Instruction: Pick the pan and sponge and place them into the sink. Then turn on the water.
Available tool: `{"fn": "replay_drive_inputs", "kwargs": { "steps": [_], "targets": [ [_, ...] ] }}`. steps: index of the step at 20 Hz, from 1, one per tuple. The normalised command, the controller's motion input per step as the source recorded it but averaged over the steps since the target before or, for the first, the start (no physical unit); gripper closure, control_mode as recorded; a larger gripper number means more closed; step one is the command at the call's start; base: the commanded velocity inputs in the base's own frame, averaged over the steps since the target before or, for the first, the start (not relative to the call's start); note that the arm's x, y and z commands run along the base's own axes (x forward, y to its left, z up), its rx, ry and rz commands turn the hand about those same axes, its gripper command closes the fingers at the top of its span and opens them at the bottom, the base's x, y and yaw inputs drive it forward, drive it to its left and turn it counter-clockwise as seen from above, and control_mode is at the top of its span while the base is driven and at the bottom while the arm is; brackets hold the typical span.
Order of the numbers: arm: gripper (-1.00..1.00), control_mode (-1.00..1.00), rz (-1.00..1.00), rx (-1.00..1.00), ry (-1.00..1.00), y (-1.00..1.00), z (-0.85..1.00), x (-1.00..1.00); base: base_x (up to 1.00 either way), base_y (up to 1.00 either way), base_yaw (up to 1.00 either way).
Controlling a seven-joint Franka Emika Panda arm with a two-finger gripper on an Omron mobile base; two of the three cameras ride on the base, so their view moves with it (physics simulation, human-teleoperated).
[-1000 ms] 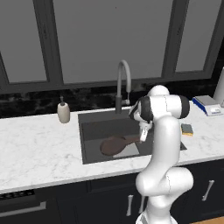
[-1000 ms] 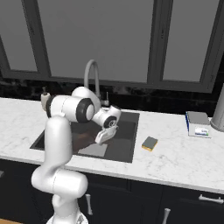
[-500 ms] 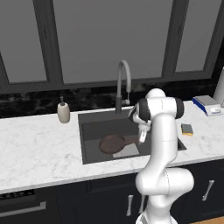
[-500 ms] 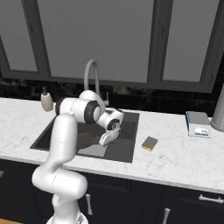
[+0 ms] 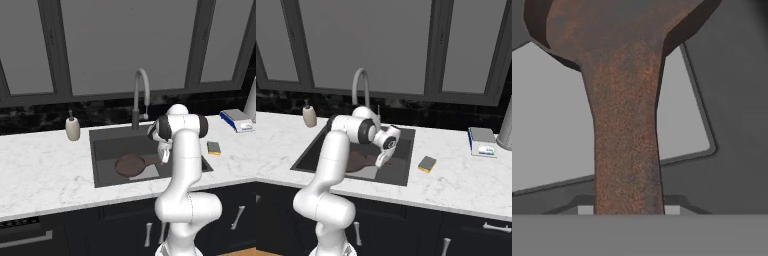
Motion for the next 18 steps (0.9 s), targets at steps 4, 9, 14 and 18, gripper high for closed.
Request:
{"fn": "replay_drive_inputs", "kwargs": {
  "steps": [4, 9, 14, 18],
  "targets": [
    [1.0, -1.0, 0.09, -0.01, -0.05, 0.0, -0.34, 0.3, 0.0, 0.0, 0.0],
    [1.0, -1.0, 0.01, 0.0, -0.03, 0.15, -0.17, 0.01, 0.0, 0.0, 0.0],
    [1.0, -1.0, 0.0, 0.0, 0.0, 0.17, -0.02, 0.02, 0.0, 0.0, 0.0],
    [-1.0, -1.0, 0.0, 0.0, 0.0, 0.11, -0.01, 0.0, 0.0, 0.0, 0.0]
  ]
}}
